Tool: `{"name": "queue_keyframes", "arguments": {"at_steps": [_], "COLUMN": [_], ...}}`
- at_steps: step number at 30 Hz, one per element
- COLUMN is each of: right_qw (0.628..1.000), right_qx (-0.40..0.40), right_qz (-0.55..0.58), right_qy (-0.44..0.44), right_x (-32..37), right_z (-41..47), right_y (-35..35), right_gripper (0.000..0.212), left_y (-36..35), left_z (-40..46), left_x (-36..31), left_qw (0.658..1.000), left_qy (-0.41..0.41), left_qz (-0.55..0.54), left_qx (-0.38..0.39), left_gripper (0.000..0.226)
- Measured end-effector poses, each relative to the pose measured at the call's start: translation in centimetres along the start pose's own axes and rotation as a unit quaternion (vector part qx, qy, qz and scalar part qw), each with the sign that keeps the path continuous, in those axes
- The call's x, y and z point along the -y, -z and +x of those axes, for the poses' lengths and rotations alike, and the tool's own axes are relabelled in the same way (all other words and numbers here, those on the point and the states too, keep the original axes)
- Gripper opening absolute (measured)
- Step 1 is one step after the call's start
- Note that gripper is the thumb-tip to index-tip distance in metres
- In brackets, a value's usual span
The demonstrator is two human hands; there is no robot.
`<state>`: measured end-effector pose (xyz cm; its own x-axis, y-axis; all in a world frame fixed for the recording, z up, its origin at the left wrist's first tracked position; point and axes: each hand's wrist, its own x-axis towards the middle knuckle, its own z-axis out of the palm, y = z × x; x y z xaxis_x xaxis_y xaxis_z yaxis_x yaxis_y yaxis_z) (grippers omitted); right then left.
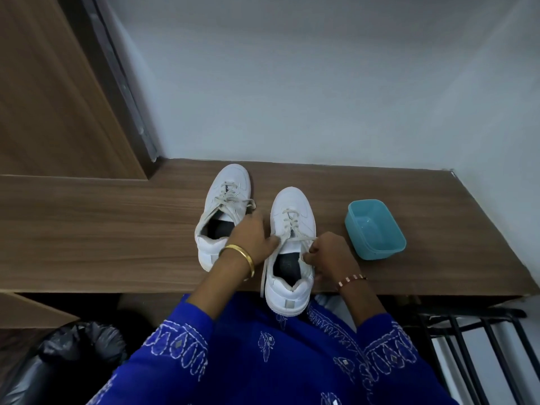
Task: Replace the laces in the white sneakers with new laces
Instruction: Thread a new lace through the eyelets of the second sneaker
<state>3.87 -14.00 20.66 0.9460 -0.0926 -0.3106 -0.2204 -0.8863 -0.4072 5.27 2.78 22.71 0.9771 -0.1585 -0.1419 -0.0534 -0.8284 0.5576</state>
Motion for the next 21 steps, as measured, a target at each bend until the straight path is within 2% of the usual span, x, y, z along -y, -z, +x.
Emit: {"name": "queue_keyframes", "arguments": {"at_steps": [2,4,6,8,10,11,12,14,15,16,19,21], "right_qw": [1.000,1.000,1.000,1.000,1.000,1.000,1.000,1.000,1.000,1.000,1.000,1.000], "right_qx": [-0.001,0.002,0.005,0.004,0.002,0.002,0.001,0.001,0.001,0.002,0.009,0.005], "right_qz": [0.003,0.005,0.007,0.008,0.012,0.012,0.010,0.009,0.010,0.012,0.014,0.015], "right_qy": [0.003,0.003,0.003,0.004,0.007,0.009,0.010,0.007,0.006,0.007,0.008,0.009], "right_x": [0.0,0.0,0.0,0.0,-0.1,-0.1,-0.1,-0.1,0.0,0.0,0.1,0.1], "right_z": [-0.1,-0.2,-0.3,-0.3,-0.4,-0.4,-0.4,-0.4,-0.3,-0.3,-0.3,-0.4], "right_y": [0.0,0.0,0.0,0.1,0.0,0.0,0.0,0.0,0.0,0.0,0.1,0.0], "right_gripper": [0.026,0.024,0.027,0.033,0.040,0.040,0.038,0.032,0.029,0.029,0.027,0.026], "left_y": [-1.1,-1.5,-1.3,-1.1,-0.7,-0.5,0.1,1.0,1.5,2.1,2.9,2.5], "left_z": [0.1,-0.1,-0.4,-0.5,-0.6,-0.7,-0.8,-0.9,-0.8,-0.8,-0.4,-0.2], "left_x": [-0.4,-0.8,-0.8,-0.4,0.0,0.2,0.3,0.0,0.0,0.1,0.8,1.0], "left_qw": [1.000,0.997,0.994,0.991,0.986,0.976,0.950,0.842,0.798,0.794,0.867,0.891], "left_qy": [-0.014,-0.018,-0.018,-0.037,-0.063,-0.068,-0.059,-0.012,0.005,0.012,-0.011,-0.008], "left_qz": [0.022,0.072,0.101,0.081,-0.028,-0.132,-0.273,-0.537,-0.603,-0.607,-0.497,-0.453], "left_qx": [0.015,0.004,-0.037,-0.101,-0.153,-0.158,-0.141,-0.052,-0.012,0.012,0.022,0.026], "left_gripper": [0.037,0.028,0.022,0.019,0.025,0.030,0.030,0.028,0.028,0.027,0.026,0.028]}}
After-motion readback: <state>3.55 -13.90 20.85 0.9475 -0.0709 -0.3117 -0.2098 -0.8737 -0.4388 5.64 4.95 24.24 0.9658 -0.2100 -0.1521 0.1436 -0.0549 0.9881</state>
